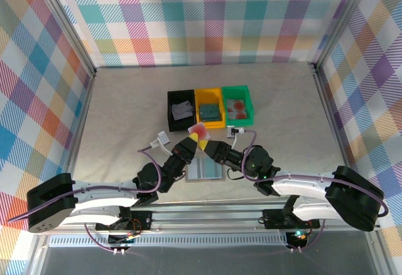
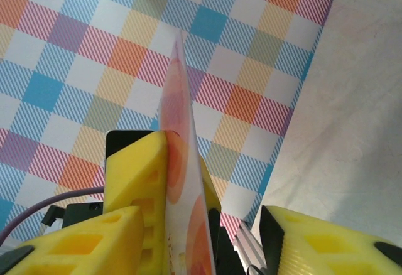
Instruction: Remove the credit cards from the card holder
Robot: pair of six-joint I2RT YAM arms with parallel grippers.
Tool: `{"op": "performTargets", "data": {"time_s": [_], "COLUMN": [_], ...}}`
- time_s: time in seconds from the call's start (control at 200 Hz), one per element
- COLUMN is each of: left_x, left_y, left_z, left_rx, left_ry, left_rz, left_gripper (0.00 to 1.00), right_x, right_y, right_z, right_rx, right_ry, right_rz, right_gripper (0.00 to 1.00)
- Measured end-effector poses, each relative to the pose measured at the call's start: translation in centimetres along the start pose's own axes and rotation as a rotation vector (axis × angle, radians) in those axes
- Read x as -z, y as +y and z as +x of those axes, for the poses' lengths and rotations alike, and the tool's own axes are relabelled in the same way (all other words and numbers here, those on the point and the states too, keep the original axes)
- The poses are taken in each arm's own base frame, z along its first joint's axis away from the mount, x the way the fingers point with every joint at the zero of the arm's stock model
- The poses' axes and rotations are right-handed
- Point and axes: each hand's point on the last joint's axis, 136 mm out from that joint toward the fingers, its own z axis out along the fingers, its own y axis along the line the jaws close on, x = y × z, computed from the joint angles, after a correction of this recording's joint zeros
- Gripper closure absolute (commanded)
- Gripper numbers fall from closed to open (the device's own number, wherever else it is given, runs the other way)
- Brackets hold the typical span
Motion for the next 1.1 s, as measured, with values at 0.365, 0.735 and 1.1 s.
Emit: {"op": "performTargets", "data": {"time_s": [0.365, 0.735, 1.1], "left_x": [0.4, -0.2, 1.3], "left_y": [-0.1, -5.4, -4.0], "left_z": [-0.1, 2.5, 5.1], "left_rx": [0.0, -0.169, -0.283], "left_ry": [-0.01, 0.282, 0.561], "left_rz": [0.016, 0.098, 0.072], "left_gripper": [1.0, 1.0, 1.0], "right_x": [1.0, 4.7, 7.8], "right_y": [2.5, 3.3, 0.9], "right_z": [-1.1, -2.2, -1.7], "right_rx": [0.06, 0.192, 0.254], "right_ry": [-0.041, -0.081, -0.076], "right_rz": [-0.05, 0.038, 0.131], "right_gripper": [0.53, 0.52, 0.52]}}
